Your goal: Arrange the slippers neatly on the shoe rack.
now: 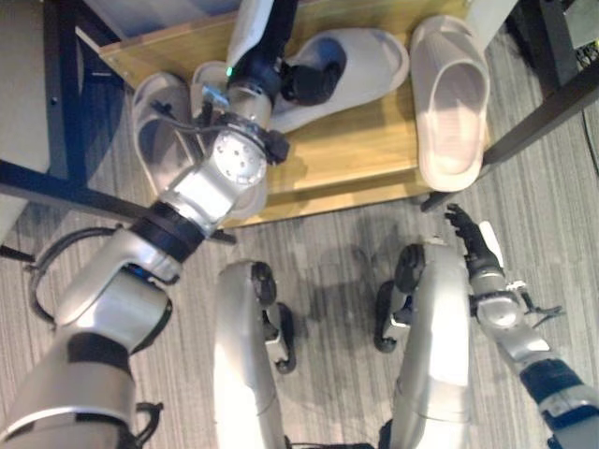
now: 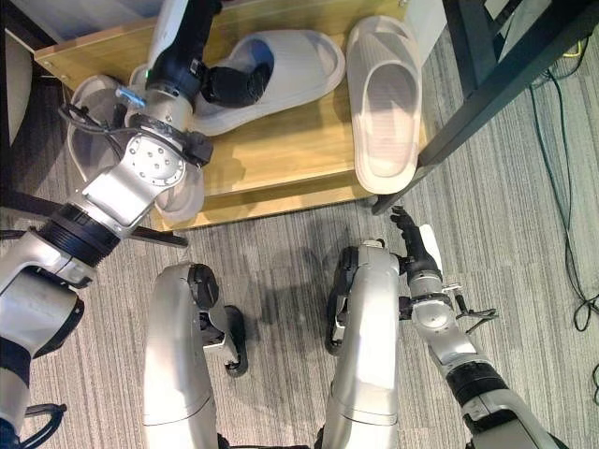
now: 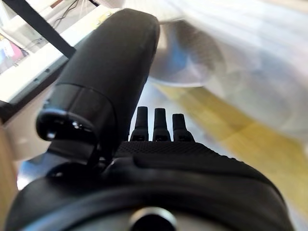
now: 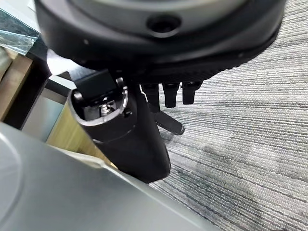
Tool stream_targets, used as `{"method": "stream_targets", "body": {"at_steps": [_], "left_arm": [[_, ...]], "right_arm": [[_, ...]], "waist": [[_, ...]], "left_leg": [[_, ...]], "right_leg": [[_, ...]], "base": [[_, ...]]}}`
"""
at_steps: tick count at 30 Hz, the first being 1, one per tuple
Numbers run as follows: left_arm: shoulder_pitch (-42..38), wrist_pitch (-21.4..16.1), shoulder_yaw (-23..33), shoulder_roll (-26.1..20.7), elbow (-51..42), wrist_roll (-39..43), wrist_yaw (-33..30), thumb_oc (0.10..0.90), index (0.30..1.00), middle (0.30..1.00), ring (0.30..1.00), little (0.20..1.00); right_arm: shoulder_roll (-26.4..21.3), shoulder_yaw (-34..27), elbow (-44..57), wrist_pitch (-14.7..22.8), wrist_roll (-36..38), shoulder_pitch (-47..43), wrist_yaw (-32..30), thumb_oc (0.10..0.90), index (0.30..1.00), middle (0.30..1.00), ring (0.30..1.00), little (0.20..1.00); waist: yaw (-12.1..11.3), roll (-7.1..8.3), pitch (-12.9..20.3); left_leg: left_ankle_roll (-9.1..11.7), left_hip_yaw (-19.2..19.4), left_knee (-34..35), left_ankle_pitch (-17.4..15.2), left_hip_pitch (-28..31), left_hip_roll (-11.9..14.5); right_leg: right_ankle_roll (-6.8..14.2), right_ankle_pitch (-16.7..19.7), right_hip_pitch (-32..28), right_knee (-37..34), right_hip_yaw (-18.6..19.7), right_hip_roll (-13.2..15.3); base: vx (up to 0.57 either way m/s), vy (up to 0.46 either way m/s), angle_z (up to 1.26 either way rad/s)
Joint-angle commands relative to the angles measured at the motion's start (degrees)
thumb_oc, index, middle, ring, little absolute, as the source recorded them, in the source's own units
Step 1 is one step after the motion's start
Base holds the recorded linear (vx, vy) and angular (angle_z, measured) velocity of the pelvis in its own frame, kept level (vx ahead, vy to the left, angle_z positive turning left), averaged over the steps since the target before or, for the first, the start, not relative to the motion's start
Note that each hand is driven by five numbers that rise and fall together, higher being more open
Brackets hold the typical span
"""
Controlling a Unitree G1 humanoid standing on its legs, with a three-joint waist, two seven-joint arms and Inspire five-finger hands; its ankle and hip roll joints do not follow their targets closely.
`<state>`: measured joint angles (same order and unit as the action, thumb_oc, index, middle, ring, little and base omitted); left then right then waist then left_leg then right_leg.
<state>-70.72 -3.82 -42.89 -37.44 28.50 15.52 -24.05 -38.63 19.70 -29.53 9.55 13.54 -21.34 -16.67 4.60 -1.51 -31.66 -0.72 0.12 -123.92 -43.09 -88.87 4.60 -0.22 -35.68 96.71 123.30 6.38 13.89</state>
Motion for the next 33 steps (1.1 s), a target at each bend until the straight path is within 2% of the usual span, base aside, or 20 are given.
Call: {"method": "stream_targets", "body": {"at_steps": [1, 6, 7, 10, 18, 25, 33], "left_arm": [[-5.1, -5.5, 3.6, -5.4, -4.8, 1.4, 0.0, 0.8, 0.9, 0.9, 0.9, 0.9], [-3.5, -6.0, 3.3, -8.0, -6.5, 3.5, 1.8, 0.8, 0.9, 0.9, 0.9, 0.9], [-3.0, -6.3, 3.4, -10.4, -7.6, 5.2, 2.8, 0.8, 0.9, 0.9, 0.9, 0.9], [-3.1, -7.1, 3.6, -13.2, -8.9, 8.2, 3.8, 0.8, 0.9, 0.9, 0.9, 0.9], [-1.7, -8.7, 3.2, -17.4, -14.3, 15.5, 7.1, 0.8, 0.9, 0.9, 0.9, 0.9], [1.5, -8.3, 3.3, -20.5, -19.0, 17.8, 9.8, 0.8, 0.9, 0.9, 0.9, 0.9], [4.5, -6.2, 0.9, -24.2, -23.5, 20.1, 15.0, 0.8, 0.9, 0.9, 0.9, 0.9]], "right_arm": [[2.4, 1.1, 6.5, 3.9, -2.1, -1.0, 1.6, 0.8, 0.9, 0.9, 0.9, 0.9], [2.4, 1.2, 6.0, 3.6, -2.3, -1.6, 1.8, 0.8, 0.9, 0.9, 0.9, 0.9], [2.2, 1.2, 5.9, 3.5, -2.3, -1.8, 2.2, 0.8, 0.9, 0.9, 0.9, 0.9], [1.9, 1.3, 5.8, 3.3, -2.7, -1.6, 2.7, 0.8, 0.9, 0.9, 0.9, 0.9], [2.0, 1.2, 5.6, 2.8, -3.7, -1.1, 3.5, 0.8, 0.9, 0.9, 0.9, 0.9], [1.6, 0.5, 6.1, 2.7, -3.6, -0.6, 4.3, 0.8, 0.9, 0.9, 0.9, 0.9], [0.5, 0.3, 6.5, 1.9, -4.0, -0.5, 6.1, 0.8, 0.9, 0.9, 0.9, 0.9]], "waist": [[-1.4, 2.83, 1.9], [-1.7, 2.58, 1.9], [-1.8, 2.23, 1.9], [-1.9, 1.88, 1.9], [-2.1, 1.33, 1.9], [-2.3, 1.06, 1.9], [-2.3, 0.69, 1.9]], "left_leg": [[3.0, -1.7, -0.1, -1.6, -1.1, 0.1], [3.2, -1.9, -0.3, -1.7, -1.1, 0.3], [3.3, -2.1, -0.5, -1.8, -1.1, 0.4], [3.3, -2.3, -0.9, -2.0, -1.1, 0.4], [3.3, -2.2, -1.4, -2.1, -1.1, 0.4], [3.3, -2.2, -1.8, -2.2, -1.1, 0.4], [3.3, -2.0, -1.9, -2.4, -1.1, 0.4]], "right_leg": [[2.2, -5.9, -6.8, 5.7, 6.6, 1.6], [2.1, -6.0, -6.8, 6.1, 6.7, 1.7], [2.2, -6.1, -6.8, 6.4, 6.7, 1.6], [2.4, -6.3, -6.8, 6.5, 6.8, 1.7], [2.6, -6.2, -6.8, 7.1, 7.3, 1.5], [2.7, -6.2, -6.8, 7.6, 7.6, 1.4], [2.6, -6.3, -6.8, 8.0, 8.1, 1.5]], "base": [[0.0, -0.007, 0.1], [0.0, 0.011, 0.07], [0.0, 0.0, 0.0], [0.0, 0.0, 0.0], [0.0, 0.0, 0.0], [0.0, 0.0, 0.0], [0.0, 0.0, 0.0]]}}
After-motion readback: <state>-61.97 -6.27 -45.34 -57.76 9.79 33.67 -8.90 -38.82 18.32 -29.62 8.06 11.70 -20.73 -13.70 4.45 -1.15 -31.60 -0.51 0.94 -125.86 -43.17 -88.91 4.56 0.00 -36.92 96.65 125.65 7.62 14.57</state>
